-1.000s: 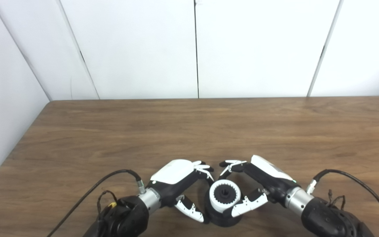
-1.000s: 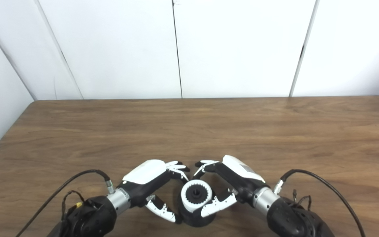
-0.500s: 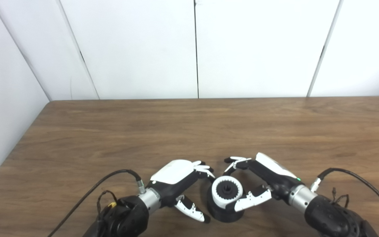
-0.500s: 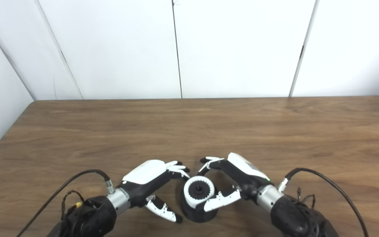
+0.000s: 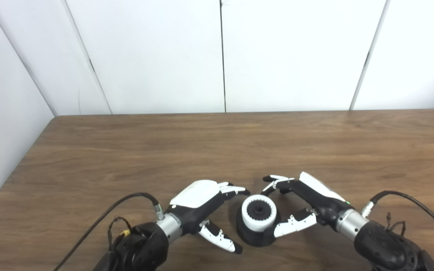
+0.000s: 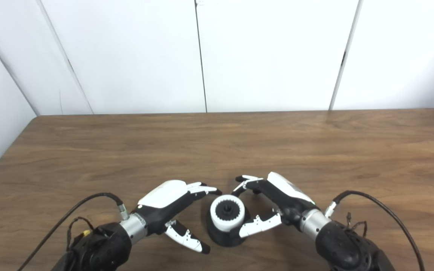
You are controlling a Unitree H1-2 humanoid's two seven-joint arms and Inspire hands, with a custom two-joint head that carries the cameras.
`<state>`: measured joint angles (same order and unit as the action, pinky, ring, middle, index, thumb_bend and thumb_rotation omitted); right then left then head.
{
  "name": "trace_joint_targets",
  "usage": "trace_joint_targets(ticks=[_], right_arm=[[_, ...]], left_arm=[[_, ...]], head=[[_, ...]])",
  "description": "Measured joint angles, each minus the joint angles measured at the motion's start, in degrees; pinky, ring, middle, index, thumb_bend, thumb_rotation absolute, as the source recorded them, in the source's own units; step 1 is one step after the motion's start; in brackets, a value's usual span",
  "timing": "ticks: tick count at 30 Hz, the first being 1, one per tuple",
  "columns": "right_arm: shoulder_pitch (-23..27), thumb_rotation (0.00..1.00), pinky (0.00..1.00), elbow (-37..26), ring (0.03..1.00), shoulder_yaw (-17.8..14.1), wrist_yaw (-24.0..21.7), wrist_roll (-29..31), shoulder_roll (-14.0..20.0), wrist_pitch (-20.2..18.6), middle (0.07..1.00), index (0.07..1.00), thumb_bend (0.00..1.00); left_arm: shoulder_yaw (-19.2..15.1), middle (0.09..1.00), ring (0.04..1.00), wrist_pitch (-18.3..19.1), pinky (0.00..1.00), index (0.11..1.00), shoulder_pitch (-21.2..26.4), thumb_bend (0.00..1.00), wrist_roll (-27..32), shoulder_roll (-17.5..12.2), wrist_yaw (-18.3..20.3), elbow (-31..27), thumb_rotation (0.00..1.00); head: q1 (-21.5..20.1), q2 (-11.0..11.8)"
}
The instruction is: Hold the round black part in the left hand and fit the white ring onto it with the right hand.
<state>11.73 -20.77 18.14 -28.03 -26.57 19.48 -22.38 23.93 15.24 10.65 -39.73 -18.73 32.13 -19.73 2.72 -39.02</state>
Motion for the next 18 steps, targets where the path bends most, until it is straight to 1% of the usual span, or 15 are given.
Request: trace_joint_targets(ticks=[4, 9, 14, 18], right_arm=[[0.01, 0.4, 0.87, 0.0, 0.949, -0.26, -0.3, 0.1, 0.75, -0.2, 0.936, 0.894, 1.0], [0.33, 0.39, 0.9, -0.45, 0.965, -0.5, -1.45, 0.31, 1.48, -1.85, 0.947, 0.911, 1.0], [0.76, 0.4, 0.96, -0.55, 0.975, -0.52, -2.12, 0.14, 2.27, -3.04, 0.955, 0.932, 1.0], [0.89, 0.41, 0.94, -0.6, 0.979, -0.91, -2.6, 0.07, 3.67, -3.43, 0.962, 0.944, 1.0]], left_arm=[[-0.77, 0.942, 0.973, 0.8, 0.88, 0.949, -0.12, 1.0, 1.51, -0.23, 1.02, -0.56, 0.35], [-2.26, 0.94, 0.965, 1.9, 0.87, 0.943, -0.1, 1.0, 3.8, -0.8, 2.59, -1.07, 0.35], [-3.41, 0.943, 0.967, 2.09, 0.86, 0.945, -0.12, 1.0, 5.54, -2.68, 3.62, -1.84, 0.37], [-4.75, 0.942, 0.961, 2.37, 0.86, 0.944, -0.16, 1.0, 6.53, -4.15, 4.39, -2.22, 0.36]], head=[[0.0, 0.09], [-0.18, 0.18], [-0.26, 0.44], [-0.26, 0.53]])
